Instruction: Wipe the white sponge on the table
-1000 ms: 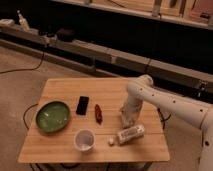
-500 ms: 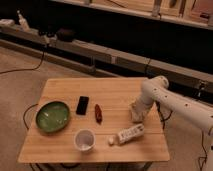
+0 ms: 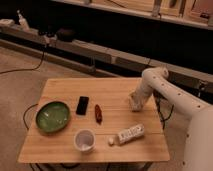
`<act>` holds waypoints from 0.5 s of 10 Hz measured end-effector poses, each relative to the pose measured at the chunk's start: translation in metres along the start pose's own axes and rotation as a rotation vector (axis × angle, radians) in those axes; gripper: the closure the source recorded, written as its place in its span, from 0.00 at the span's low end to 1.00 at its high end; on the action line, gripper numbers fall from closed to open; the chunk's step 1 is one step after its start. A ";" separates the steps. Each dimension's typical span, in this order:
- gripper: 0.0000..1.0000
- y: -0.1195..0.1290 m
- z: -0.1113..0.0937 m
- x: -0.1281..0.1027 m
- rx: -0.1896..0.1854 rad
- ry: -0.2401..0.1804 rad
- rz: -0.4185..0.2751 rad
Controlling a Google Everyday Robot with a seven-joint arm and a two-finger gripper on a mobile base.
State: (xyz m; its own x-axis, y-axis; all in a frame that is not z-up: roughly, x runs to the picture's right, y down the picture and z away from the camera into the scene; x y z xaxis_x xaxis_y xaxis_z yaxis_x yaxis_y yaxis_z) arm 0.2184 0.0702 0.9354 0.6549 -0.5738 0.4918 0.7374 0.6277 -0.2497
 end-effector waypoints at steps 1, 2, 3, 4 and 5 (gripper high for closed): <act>0.61 -0.022 0.010 0.003 0.007 -0.017 -0.032; 0.61 -0.044 0.018 0.003 0.017 -0.038 -0.065; 0.61 -0.059 0.023 -0.002 0.021 -0.059 -0.095; 0.61 -0.087 0.033 -0.017 0.028 -0.098 -0.154; 0.61 -0.106 0.039 -0.030 0.027 -0.126 -0.199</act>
State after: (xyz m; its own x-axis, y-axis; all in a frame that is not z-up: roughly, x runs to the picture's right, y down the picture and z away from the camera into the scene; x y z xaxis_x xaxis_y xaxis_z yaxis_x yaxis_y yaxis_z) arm 0.1144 0.0416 0.9800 0.4699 -0.6182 0.6301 0.8441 0.5234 -0.1160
